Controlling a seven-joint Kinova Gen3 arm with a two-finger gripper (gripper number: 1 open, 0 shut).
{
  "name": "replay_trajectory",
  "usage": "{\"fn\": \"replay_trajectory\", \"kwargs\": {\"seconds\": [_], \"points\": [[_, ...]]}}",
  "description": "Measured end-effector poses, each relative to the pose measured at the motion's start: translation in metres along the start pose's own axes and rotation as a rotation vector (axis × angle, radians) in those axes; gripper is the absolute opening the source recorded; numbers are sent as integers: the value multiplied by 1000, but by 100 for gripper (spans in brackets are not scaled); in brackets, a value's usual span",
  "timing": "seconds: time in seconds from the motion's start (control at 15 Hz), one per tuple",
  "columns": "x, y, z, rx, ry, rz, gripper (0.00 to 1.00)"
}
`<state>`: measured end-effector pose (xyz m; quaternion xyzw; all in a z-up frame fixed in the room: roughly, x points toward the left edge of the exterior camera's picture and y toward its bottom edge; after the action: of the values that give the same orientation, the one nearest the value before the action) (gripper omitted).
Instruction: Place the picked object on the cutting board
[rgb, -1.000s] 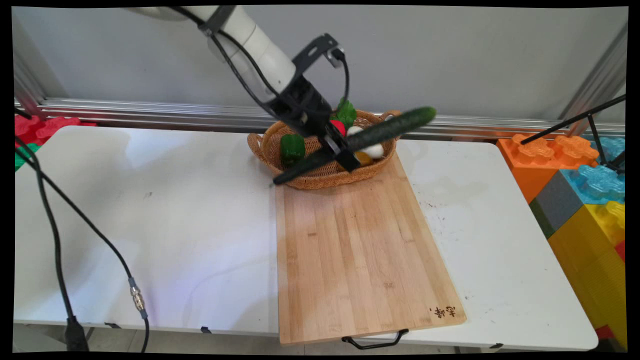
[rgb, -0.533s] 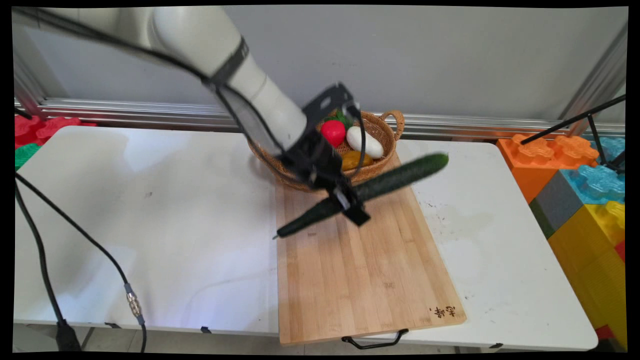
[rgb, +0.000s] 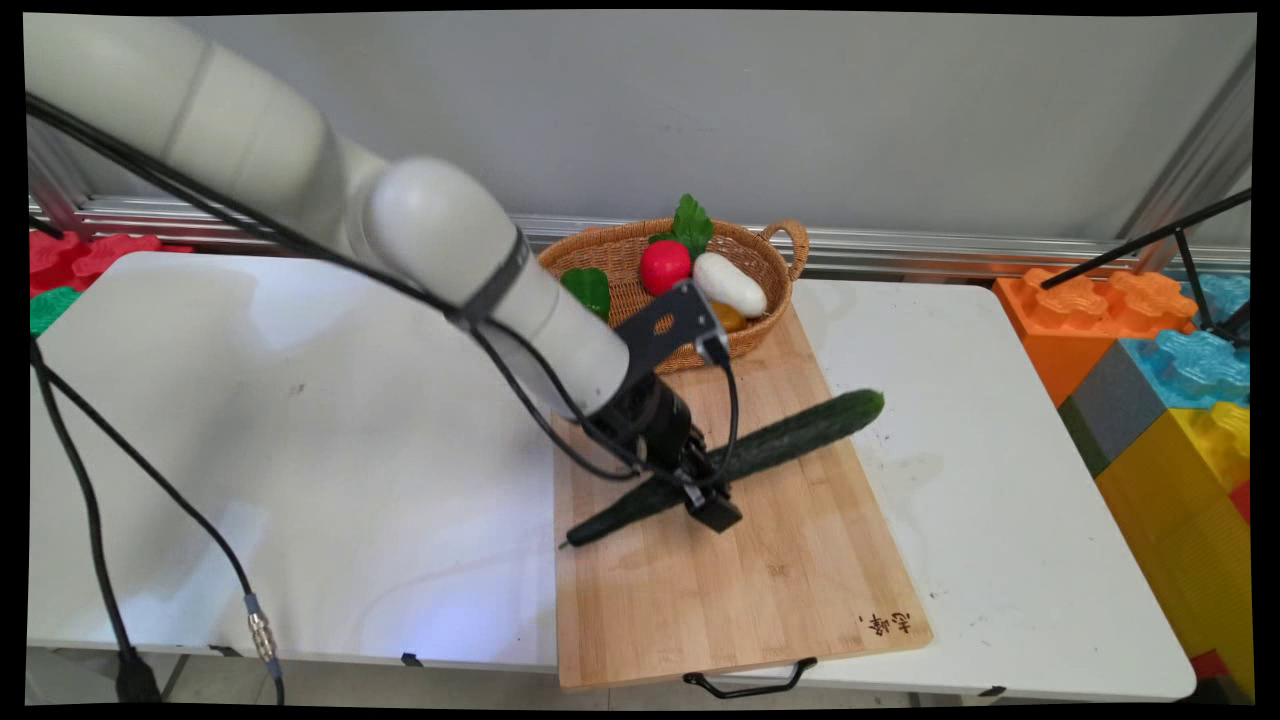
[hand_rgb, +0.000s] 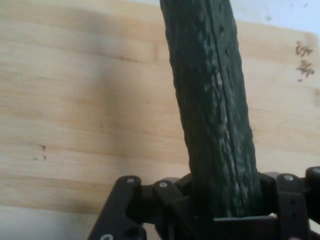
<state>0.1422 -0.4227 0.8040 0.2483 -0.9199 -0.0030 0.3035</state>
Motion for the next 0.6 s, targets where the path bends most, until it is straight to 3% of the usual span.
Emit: {"fn": "replay_trajectory", "kwargs": {"seconds": [0.4, 0.47, 0.6], "points": [[-23, 0, 35, 14, 10, 5, 0], [-24, 0, 38, 16, 15, 5, 100], [-25, 0, 40, 19, 22, 3, 100]]}}
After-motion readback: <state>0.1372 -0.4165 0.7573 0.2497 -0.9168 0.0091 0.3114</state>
